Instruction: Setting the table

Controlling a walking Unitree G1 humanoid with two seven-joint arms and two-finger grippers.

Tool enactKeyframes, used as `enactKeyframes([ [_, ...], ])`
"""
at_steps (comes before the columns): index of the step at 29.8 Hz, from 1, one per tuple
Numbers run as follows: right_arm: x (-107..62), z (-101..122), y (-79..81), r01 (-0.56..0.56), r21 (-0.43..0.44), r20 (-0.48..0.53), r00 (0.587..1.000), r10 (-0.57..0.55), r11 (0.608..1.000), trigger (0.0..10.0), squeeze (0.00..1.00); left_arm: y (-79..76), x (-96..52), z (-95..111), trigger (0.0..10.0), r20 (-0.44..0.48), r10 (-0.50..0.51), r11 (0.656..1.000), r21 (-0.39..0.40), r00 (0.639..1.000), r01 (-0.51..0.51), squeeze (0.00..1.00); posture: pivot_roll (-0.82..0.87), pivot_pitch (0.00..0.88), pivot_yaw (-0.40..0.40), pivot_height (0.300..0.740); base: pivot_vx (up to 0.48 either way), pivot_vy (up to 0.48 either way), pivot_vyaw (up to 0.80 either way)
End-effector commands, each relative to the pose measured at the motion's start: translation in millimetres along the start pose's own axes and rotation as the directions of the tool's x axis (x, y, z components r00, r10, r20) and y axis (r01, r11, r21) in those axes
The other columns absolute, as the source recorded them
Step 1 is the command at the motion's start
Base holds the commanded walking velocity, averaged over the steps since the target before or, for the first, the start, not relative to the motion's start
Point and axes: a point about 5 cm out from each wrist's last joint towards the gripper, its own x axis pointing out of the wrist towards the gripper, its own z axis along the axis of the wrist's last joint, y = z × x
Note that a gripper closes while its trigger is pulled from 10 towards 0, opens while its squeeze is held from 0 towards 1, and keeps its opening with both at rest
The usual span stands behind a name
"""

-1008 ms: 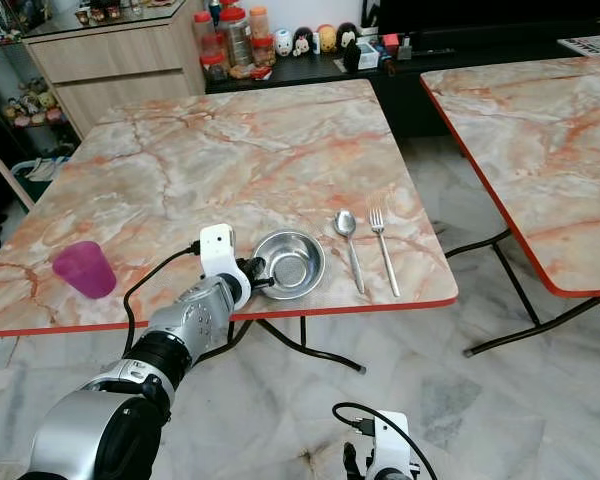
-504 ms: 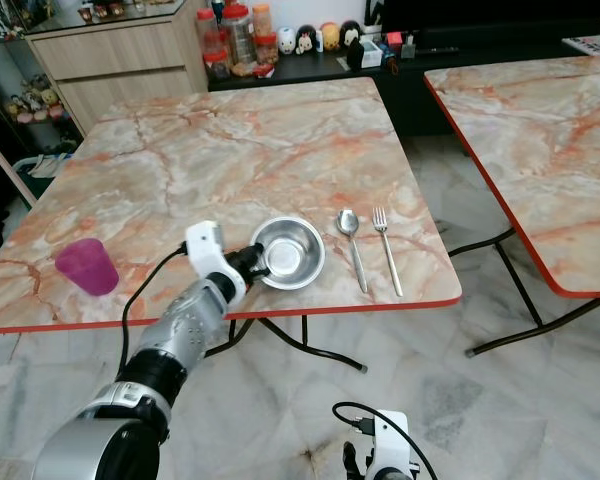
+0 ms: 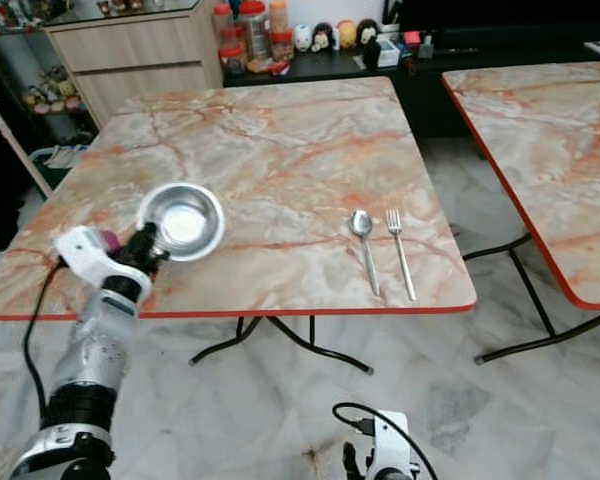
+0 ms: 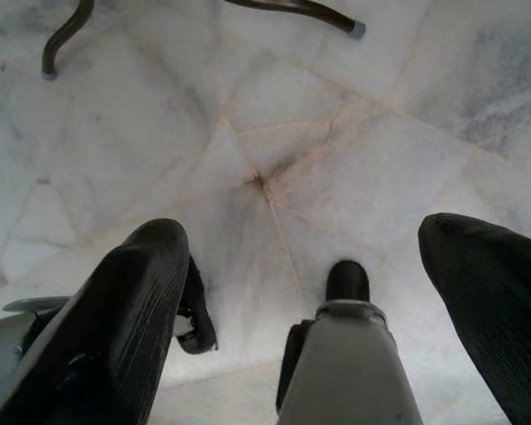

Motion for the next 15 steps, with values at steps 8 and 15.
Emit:
enactKeyframes([
  [8, 0.4, 3.4, -0.3, -0.002, -0.005, 0.011, 1.000, 0.002, 1.000, 10.0, 0.00, 57.9, -14.4, 66.2, 10.0, 0.284, 0.216, 0.969, 0.054, 0.934, -0.240, 0.00, -0.08, 0.000, 0.069, 0.740, 0.000, 0.000, 0.00],
  [15, 0.3, 3.7, -2.3, 0.006, 0.001, 0.012, 1.000, -0.006, 1.000, 10.0, 0.00, 116.9, -42.3, 83.7, 10.0, 0.326, 0.399, 0.825, 0.280, 0.857, -0.491, 0.00, -0.08, 0.000, 0.067, 0.740, 0.000, 0.000, 0.00],
])
